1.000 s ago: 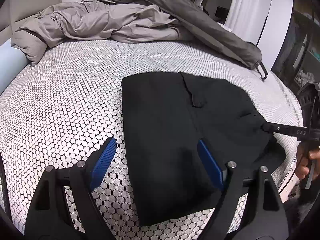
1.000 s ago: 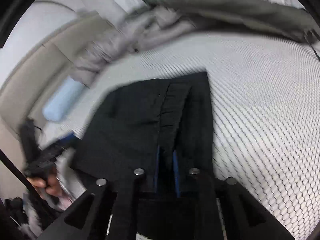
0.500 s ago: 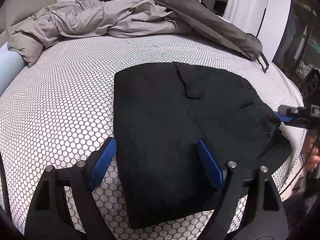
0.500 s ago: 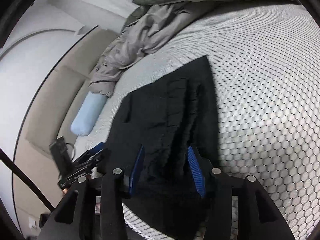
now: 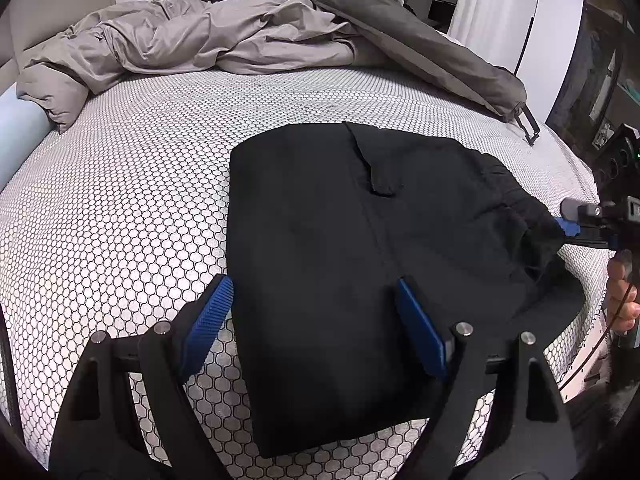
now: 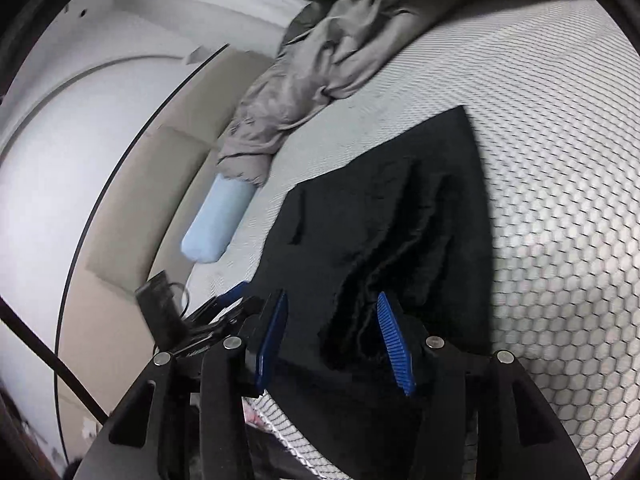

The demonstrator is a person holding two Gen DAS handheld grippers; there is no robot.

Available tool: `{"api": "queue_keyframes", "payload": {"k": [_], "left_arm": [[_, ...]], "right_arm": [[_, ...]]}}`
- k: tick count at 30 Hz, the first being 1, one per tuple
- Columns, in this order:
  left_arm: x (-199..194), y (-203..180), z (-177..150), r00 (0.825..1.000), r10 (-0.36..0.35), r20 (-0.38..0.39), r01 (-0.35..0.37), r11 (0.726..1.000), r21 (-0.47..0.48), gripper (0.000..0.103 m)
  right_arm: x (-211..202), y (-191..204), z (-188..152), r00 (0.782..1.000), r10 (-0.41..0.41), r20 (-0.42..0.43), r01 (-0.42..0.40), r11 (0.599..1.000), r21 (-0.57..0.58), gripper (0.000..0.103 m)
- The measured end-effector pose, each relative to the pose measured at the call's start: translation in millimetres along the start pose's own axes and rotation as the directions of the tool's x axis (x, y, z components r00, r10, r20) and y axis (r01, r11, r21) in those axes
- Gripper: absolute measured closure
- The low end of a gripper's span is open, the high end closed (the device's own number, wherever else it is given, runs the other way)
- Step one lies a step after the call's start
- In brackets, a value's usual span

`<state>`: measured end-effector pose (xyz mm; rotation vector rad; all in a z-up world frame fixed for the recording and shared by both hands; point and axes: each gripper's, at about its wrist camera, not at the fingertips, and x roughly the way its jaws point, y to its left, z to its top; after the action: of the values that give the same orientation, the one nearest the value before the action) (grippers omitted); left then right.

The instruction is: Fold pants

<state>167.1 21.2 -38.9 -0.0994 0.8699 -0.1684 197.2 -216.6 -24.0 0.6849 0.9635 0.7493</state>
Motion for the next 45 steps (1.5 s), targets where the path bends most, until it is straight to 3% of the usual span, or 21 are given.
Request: {"api": "queue_keyframes", "payload": {"k": [4,12,19,27,33,36,37,38,40,45], "left_arm": [[0,4,-1,1.000,-0.002,-0.005,0.002,1.000,-0.007,0.022],[-1,7,-3,1.000,0.000,-0.009,-0.001,1.000,-0.011,0.022],[0,11,-2,1.000,0.005,-0.010,-0.005,1.000,-0.016,0.022],[2,7,-1,1.000,0.006,-0.010,-0.006,1.000,-0.016,0.022],[3,6,0,1.000,0.005,-0.013,-0.005,1.000,-0.013,0.022],[2,5,0,1.000,0.006,-0.012,-0.007,1.000,-0.010,0.022],[2,5,0,1.000,0.008,-0.011,-0.008,1.000,-0.011,0.022],[1,6,1,1.000,0.009,-0.010,-0.009,1.000,-0.014,0.022],[-1,9,3,1.000,0.013,-0.004,-0.013,1.000,-0.021,0.022],[-14,30,10,0.999,0.001,0.036,0.002,0.995,-0.095,0.022]], "right_arm": [[12,-11,-1,0.993,-0.109,-0.044,0.110,0.994,0.028,0.054],[7,-28,-9,0.993,-0.086,-0.080,0.092,0.993,0.080,0.054],[4,-28,-12,0.987,-0.115,-0.112,0.123,0.990,0.071,0.054],[8,-28,11,0.999,-0.038,0.000,0.038,0.992,0.121,0.054],[17,-20,1,0.995,-0.044,-0.088,0.051,0.996,0.079,0.053],[20,-18,0,0.995,-0.059,-0.083,0.064,0.997,0.048,0.054],[23,-18,-2,0.995,-0.060,-0.085,0.064,0.997,0.044,0.061],[25,-18,-2,0.994,-0.076,-0.084,0.079,0.996,0.032,0.077],[29,-12,-3,0.992,-0.107,-0.067,0.107,0.994,0.001,0.085],[-10,29,-8,0.997,-0.041,0.070,0.043,0.998,-0.036,0.089]]}}
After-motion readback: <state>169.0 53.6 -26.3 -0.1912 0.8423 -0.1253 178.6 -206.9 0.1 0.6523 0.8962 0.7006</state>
